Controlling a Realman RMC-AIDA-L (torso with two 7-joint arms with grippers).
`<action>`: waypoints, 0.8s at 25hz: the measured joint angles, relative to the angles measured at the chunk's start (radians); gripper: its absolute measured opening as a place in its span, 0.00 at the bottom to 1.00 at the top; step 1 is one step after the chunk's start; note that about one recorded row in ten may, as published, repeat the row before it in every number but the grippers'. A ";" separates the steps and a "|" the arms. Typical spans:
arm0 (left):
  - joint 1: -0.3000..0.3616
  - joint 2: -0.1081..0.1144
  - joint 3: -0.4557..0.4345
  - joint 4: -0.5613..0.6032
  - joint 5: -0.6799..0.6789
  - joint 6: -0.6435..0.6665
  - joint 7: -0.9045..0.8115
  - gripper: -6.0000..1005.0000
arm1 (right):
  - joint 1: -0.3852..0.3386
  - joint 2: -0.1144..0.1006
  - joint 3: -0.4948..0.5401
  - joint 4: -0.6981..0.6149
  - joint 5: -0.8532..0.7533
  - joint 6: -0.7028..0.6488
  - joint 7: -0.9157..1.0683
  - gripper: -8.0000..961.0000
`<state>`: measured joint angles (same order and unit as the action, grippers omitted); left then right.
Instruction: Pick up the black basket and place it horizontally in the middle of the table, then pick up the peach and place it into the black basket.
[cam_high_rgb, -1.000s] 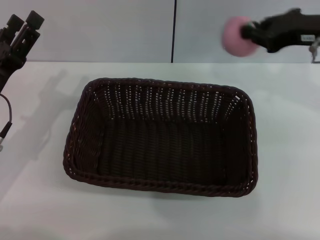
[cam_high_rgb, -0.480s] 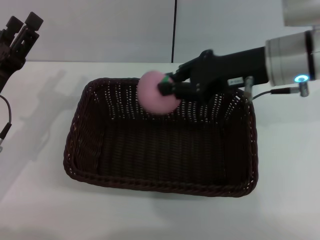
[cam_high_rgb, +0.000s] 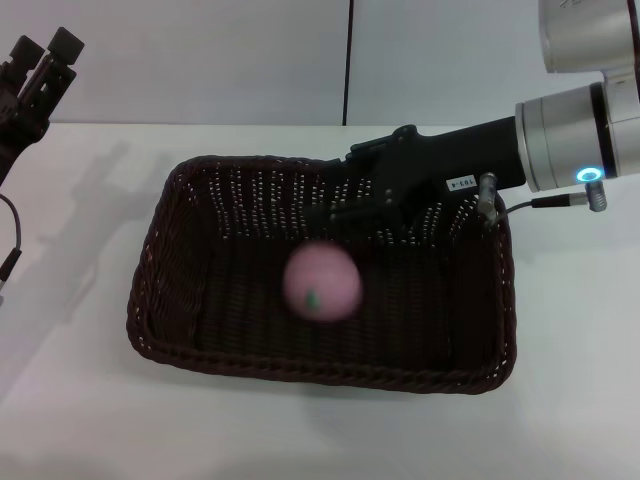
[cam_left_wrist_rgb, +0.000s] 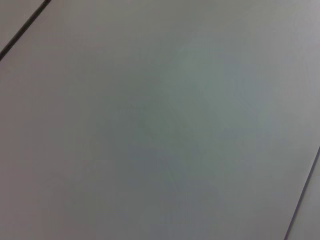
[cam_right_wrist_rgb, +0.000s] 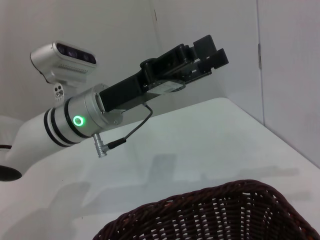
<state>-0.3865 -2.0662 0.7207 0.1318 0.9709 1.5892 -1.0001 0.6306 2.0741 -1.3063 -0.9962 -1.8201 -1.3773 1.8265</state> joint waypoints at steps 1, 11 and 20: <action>0.000 0.000 0.000 0.000 0.000 0.000 0.000 0.81 | 0.000 0.000 0.000 0.000 0.000 0.000 0.000 0.58; 0.037 0.003 -0.082 0.008 0.000 0.037 0.000 0.81 | -0.164 0.003 0.207 0.017 0.252 -0.004 -0.093 0.66; 0.106 0.006 -0.275 0.025 0.000 0.090 0.000 0.81 | -0.297 -0.001 0.499 0.383 0.761 -0.064 -0.451 0.65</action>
<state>-0.2809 -2.0601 0.4454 0.1573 0.9709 1.6792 -1.0001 0.3335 2.0733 -0.8077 -0.6132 -1.0595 -1.4409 1.3752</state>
